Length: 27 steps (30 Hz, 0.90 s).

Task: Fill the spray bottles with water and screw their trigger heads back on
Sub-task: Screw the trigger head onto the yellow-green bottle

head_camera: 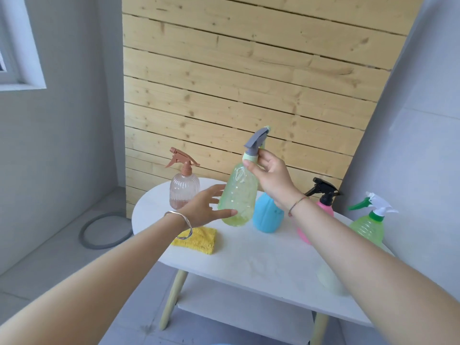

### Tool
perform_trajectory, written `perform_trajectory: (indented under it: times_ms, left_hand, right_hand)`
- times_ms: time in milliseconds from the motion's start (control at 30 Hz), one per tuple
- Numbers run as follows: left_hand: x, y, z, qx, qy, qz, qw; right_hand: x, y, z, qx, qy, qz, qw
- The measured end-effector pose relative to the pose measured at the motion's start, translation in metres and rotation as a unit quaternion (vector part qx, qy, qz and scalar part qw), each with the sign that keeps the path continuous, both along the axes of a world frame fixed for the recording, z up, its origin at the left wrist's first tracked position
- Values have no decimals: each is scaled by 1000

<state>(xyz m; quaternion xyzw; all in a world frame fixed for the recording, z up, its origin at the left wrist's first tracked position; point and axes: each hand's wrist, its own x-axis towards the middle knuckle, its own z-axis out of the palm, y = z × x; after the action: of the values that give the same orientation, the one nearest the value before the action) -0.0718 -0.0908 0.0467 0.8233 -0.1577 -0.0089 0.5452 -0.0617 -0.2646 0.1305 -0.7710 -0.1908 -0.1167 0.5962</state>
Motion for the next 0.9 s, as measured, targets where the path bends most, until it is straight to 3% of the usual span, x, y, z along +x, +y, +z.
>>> perform_trajectory:
  times_ms: [200, 467, 633, 833, 900]
  left_hand:
    - [45, 29, -12, 30, -7, 59, 998]
    - [69, 32, -46, 174, 48, 102, 978]
    - [73, 27, -55, 141, 54, 126, 981]
    - [67, 13, -59, 205, 14, 153, 967]
    - [64, 12, -60, 185, 17, 155, 970]
  right_hand:
    - [54, 36, -15, -74, 13, 15, 997]
    - [84, 46, -57, -126, 64, 32, 989]
    - [88, 45, -67, -92, 84, 50, 991]
    - [79, 41, -91, -134, 153, -76, 976]
    - [81, 36, -94, -110, 167, -64, 978]
